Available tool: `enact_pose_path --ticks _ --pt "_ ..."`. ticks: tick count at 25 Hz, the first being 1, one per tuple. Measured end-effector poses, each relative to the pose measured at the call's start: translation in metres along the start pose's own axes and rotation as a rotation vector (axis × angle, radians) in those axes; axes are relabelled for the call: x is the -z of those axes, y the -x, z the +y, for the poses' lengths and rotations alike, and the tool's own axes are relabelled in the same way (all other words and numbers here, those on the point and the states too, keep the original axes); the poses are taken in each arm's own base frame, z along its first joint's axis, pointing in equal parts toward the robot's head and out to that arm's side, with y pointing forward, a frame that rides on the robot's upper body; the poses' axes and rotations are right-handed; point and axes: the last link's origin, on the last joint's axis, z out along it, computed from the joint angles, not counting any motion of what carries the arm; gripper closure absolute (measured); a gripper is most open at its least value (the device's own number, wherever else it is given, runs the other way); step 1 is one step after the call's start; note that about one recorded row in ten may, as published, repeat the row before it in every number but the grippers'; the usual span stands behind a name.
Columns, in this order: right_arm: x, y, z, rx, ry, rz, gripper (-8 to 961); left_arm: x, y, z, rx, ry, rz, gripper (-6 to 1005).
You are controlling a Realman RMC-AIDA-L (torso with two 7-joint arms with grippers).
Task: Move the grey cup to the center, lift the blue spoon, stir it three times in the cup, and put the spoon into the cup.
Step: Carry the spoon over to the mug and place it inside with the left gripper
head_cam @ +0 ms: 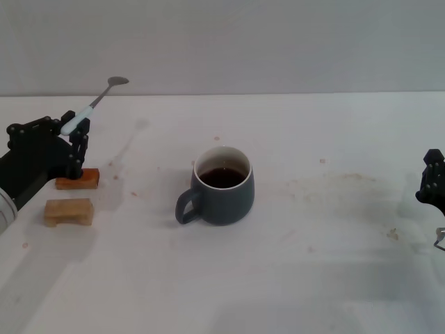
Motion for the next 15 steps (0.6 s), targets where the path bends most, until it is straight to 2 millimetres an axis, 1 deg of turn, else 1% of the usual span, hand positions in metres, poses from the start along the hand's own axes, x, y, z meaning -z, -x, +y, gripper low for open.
enact_pose_path --ticks 9,15 --pt "0.000 0.000 0.000 0.000 0.000 0.001 955 -0.004 -0.018 0.003 -0.022 0.015 -0.021 819" --pt "0.002 -0.001 -0.002 0.001 -0.008 0.004 955 -0.006 -0.031 0.009 -0.058 0.036 -0.049 819"
